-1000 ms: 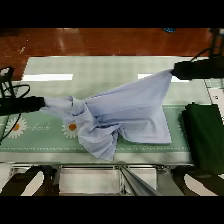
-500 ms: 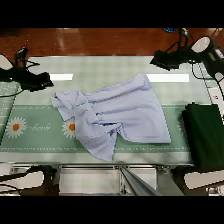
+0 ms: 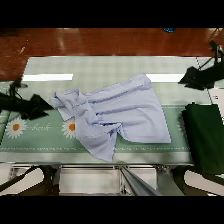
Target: Fold the shirts.
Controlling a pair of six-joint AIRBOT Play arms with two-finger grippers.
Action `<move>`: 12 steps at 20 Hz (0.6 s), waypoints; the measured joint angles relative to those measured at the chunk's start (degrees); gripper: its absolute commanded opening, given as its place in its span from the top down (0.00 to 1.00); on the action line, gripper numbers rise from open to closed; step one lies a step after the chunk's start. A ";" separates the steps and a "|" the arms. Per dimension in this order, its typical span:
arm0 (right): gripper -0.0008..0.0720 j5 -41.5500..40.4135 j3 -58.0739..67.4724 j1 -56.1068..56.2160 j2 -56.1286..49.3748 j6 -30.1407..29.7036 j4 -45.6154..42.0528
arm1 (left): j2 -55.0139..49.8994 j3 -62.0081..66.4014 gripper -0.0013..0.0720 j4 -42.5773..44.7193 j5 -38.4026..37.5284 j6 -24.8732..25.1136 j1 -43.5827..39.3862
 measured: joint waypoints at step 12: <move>0.43 -0.94 -22.51 -13.20 23.02 -6.47 5.68 | 4.70 -26.91 0.29 -9.64 8.63 5.16 -7.30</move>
